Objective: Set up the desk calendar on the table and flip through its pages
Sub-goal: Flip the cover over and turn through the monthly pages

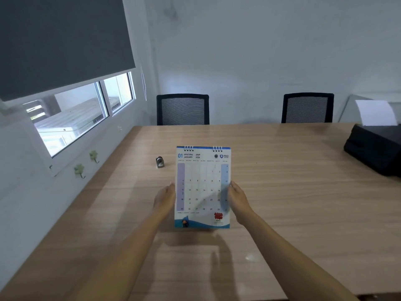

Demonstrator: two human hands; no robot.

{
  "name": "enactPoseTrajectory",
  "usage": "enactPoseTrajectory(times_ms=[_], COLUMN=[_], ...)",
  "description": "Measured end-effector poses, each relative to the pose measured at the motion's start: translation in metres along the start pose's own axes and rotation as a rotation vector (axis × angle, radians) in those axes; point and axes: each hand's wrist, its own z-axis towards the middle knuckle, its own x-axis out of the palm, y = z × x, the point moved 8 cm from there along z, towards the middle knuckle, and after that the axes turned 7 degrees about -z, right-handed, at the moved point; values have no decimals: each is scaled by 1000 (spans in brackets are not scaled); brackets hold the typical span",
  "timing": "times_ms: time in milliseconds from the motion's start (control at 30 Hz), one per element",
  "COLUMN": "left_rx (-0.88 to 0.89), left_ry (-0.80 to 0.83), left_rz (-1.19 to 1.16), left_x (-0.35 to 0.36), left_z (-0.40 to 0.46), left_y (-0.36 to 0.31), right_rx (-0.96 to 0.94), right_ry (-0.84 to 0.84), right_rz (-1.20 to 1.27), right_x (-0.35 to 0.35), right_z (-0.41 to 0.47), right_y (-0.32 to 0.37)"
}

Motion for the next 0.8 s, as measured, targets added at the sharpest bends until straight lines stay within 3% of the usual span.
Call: enactPoseTrajectory(times_ms=[200, 367, 500, 600, 700, 800], left_rx=[-114, -208, -141, 7, 186, 357], left_ry=[85, 238, 355, 270, 229, 143], left_rz=[-64, -326, -598, -786, -695, -361], left_x=[-10, -22, -29, -42, -45, -39], left_z=[-19, -34, -38, -39, -40, -43], left_y=[32, 6, -51, -106, -151, -187], right_rx=[137, 48, -40, -160, -305, -420], right_ry=[85, 243, 322, 324, 312, 202], right_rz=[80, 240, 534, 609, 466, 191], right_x=[-9, -23, -27, -31, -29, -30], right_z=[-10, -20, -22, -27, -29, -23], right_y=[-35, -16, 28, 73, 111, 135])
